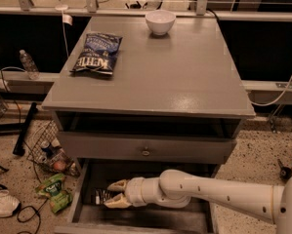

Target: Place rxbar chocolate into middle drawer

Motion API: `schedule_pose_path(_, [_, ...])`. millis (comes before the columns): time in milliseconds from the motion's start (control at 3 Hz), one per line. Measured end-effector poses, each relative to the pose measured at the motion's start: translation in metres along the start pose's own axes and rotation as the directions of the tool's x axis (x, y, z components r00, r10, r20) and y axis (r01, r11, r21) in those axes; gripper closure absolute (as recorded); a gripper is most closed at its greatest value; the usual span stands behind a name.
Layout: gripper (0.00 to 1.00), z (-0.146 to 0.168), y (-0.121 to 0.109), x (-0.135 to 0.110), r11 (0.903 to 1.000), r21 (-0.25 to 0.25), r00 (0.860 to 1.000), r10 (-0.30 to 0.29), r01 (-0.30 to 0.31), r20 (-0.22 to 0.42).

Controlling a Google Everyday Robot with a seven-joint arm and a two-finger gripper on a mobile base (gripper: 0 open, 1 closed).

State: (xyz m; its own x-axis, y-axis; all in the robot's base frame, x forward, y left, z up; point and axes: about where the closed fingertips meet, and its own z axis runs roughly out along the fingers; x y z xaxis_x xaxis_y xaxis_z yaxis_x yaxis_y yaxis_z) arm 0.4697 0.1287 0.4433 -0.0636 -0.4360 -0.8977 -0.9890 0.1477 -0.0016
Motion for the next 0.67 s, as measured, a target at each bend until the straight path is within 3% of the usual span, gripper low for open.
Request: schedule_pose_path(667, [0.36,0.0023,0.0020,-0.0011,1.0000,-0.006,1.000,-0.001,0.001,0.002])
